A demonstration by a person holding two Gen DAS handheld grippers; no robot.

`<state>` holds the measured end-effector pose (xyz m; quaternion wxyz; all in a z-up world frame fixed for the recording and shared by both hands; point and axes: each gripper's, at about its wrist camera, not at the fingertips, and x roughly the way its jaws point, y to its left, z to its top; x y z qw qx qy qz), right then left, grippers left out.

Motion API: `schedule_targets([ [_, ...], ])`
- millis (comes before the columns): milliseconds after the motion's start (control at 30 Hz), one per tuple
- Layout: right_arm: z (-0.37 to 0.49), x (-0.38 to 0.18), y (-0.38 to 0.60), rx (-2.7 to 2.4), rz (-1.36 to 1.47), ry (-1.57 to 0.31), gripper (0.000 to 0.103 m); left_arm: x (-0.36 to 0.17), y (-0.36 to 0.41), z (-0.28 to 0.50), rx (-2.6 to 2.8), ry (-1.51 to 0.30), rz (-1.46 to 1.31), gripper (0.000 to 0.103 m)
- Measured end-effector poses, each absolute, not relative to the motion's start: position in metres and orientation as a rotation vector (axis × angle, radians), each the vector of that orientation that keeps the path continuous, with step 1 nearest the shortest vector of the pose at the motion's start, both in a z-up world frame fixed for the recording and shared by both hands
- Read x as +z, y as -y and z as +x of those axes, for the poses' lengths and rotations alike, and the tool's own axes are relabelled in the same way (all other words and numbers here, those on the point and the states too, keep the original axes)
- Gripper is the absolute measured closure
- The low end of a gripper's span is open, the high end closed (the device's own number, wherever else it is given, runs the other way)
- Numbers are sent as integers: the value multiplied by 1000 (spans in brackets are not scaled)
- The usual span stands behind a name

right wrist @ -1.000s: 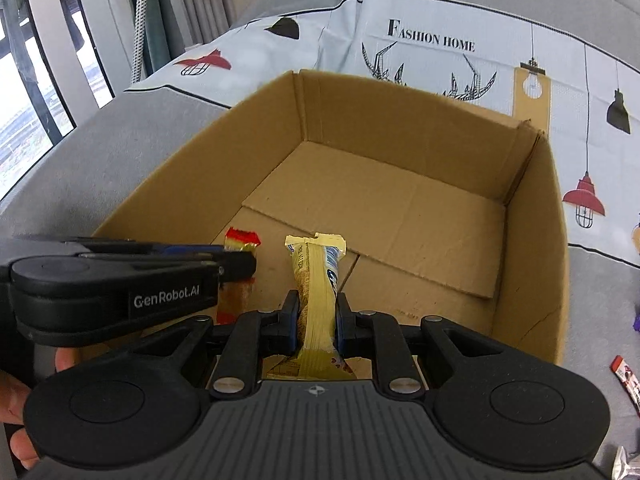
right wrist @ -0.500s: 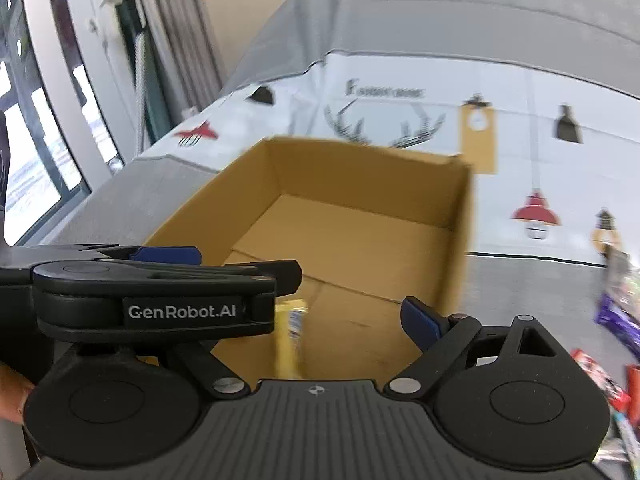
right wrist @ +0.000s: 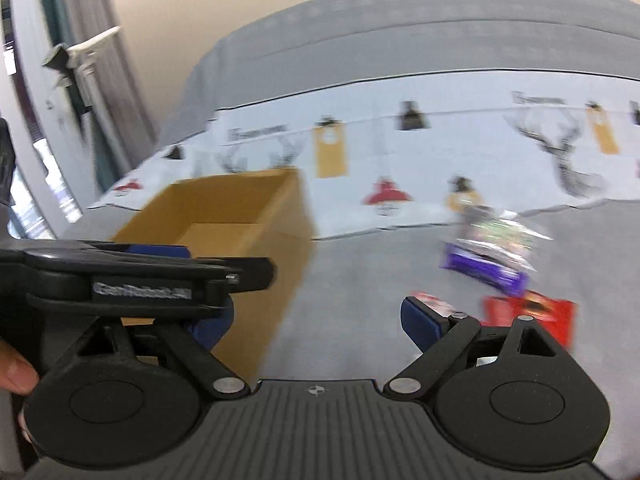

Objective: Organize snacks
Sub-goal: 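Grasp the silver stick pack with the left tool while the right tool grasps the blue stick pack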

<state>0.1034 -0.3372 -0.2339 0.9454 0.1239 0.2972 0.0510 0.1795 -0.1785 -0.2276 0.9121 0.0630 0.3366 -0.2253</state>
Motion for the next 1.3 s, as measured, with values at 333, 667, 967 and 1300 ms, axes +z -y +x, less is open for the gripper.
schedule_targets([
  [333, 110, -300, 431, -41, 149, -672, 60, -323, 268, 214, -645, -834, 202, 23],
  [667, 123, -364, 444, 79, 225, -844, 69, -380, 287, 227, -781, -841, 245, 44],
  [967, 127, -362, 438, 14, 184, -825, 78, -371, 271, 233, -722, -848, 224, 89],
  [1300, 109, -363, 449, -97, 197, -828, 78, -344, 232, 233, -590, -794, 254, 48],
])
